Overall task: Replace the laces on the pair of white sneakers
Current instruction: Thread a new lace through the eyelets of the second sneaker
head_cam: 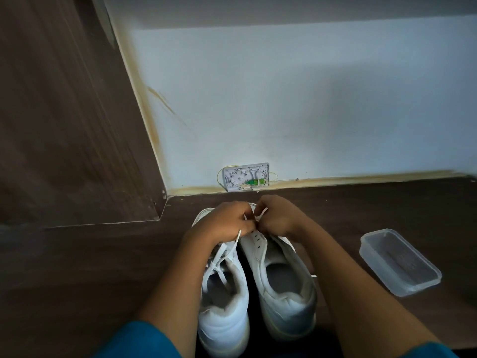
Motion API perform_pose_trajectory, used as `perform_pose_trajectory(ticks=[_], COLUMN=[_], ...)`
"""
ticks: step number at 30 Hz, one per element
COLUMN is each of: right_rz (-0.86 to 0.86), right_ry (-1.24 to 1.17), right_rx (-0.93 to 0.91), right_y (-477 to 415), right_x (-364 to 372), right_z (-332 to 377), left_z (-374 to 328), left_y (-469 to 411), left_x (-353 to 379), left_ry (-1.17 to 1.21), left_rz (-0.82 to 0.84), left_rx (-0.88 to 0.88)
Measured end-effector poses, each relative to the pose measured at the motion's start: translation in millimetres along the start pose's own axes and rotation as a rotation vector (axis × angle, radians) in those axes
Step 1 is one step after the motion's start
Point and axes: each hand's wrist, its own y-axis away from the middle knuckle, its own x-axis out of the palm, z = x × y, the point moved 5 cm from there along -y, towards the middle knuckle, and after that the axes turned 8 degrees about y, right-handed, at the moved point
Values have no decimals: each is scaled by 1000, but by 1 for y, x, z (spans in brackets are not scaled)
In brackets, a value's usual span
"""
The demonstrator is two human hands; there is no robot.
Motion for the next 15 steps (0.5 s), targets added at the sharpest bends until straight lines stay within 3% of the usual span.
perform_pose_trajectory(ticks=[4,8,12,15], right_rz=[81,42,36,48], right_ry=[-299,-670,-751,-760], right_rx=[63,93,127,99], right_y=[7,9,9,10], right_x=[-13,-29,-27,-29], right_z=[2,-2,-6,-4], left_z=[-1,-7,-14,-15], left_y=[0,-1,-1,-2], left_x=[-1,-8,-4,-5], left_ry=[-60,-139,43,204], left_rz=[-5,-79,30,-56], left_rx=[15,108,122,108])
